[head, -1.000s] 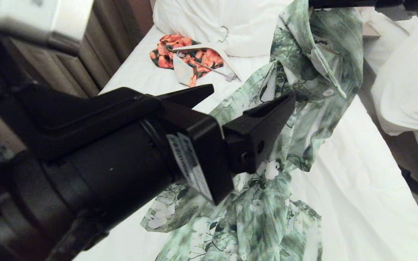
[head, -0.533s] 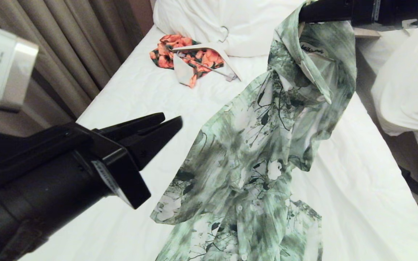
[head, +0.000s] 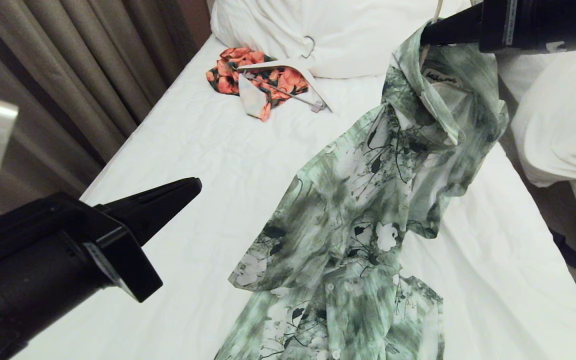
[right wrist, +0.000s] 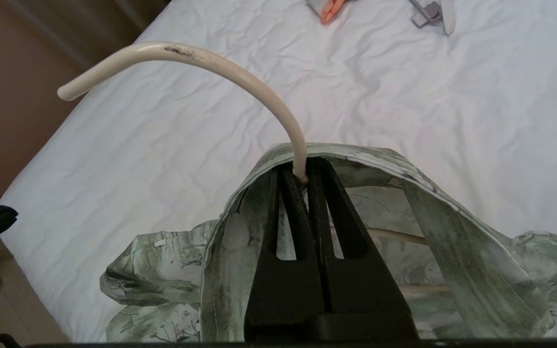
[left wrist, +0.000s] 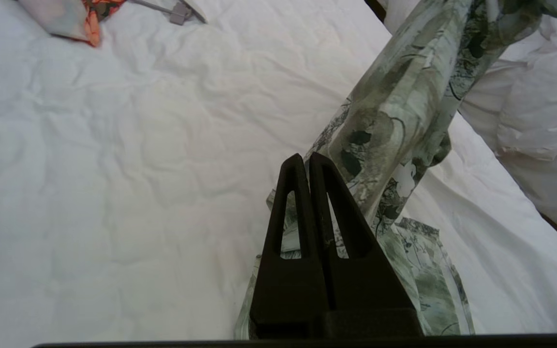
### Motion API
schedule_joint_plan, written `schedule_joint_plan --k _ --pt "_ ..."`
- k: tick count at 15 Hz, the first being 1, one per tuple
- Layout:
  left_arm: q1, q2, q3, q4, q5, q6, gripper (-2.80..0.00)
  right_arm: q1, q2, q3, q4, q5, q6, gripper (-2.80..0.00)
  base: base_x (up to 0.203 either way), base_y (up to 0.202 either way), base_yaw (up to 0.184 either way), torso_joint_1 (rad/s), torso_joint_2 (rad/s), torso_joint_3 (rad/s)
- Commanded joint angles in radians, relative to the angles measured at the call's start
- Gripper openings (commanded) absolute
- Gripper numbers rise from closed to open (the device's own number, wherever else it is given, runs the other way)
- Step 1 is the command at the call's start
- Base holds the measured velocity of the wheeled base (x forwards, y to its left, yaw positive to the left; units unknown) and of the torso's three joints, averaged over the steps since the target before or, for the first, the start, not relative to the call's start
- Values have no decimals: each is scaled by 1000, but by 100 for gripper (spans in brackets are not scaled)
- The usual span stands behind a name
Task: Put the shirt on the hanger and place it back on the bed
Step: Take the clothes hanger out of the clothes
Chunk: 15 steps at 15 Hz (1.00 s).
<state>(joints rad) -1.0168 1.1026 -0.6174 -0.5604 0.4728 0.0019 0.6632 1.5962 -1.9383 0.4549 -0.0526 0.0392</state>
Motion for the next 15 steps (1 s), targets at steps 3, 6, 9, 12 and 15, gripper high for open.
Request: schedule_joint_plan --k 3,6,9,12,15 --pt "11 8 4 -4 1 -8 -280 -5 -2 10 4 -13 13 -280 0 0 0 0 0 0" --pt "11 20 5 -4 3 -8 -280 -27 -5 62 -53 -47 11 -280 0 0 0 36 -163 -122" --pt "12 34 13 -6 0 -11 -280 -39 -7 61 -89 -47 11 -280 0 0 0 110 -443 -317" --pt "12 34 19 -6 0 -22 -280 -46 -7 61 -159 -49 11 -280 0 0 0 148 -500 -355" --pt "12 34 19 -4 1 -19 -280 -53 -7 61 -216 -49 11 -280 0 0 0 177 -530 -363"
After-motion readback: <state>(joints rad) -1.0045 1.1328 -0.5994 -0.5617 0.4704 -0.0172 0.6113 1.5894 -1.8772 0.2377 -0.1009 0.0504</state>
